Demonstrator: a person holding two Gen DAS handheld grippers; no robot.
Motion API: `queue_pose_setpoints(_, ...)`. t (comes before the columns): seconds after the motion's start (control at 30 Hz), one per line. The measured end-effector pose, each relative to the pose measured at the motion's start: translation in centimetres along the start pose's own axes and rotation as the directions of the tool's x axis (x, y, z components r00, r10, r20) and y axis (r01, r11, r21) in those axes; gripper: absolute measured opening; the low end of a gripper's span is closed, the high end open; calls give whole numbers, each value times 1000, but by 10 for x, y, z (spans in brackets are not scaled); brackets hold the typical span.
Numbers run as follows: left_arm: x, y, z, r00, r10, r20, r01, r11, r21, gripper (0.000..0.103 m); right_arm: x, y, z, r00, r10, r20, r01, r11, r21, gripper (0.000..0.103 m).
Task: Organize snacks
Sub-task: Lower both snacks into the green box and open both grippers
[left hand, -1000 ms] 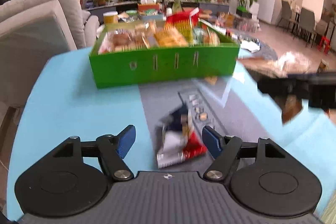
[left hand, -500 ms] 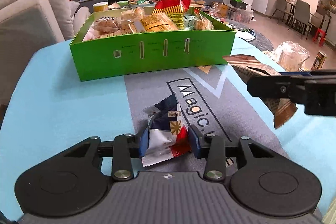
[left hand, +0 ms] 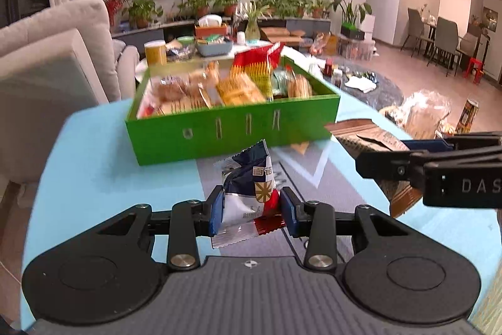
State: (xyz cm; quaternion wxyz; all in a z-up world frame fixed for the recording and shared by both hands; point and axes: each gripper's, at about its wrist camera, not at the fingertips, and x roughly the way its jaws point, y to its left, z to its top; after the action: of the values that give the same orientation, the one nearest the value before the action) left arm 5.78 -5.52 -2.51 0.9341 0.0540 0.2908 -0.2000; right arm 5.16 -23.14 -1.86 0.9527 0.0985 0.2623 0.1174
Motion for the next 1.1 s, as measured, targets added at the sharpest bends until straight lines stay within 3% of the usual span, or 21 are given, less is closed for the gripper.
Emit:
queue_pose_setpoints(0.37,-18,7,44,993,24,115,-26,1000,13,36,-5,15,31,996,19,85,-18,1000,-14,85)
queue_pose_setpoints(0.77,5,19,94,986,51,156,-56,998,24,36,16,-3,80,985,7,173,-18,998,62,85)
queue_pose_setpoints(1.1,47,27,116,988,74,136,-81,996,47,36,58,-24,91,989,-44,143,26,991,128,85)
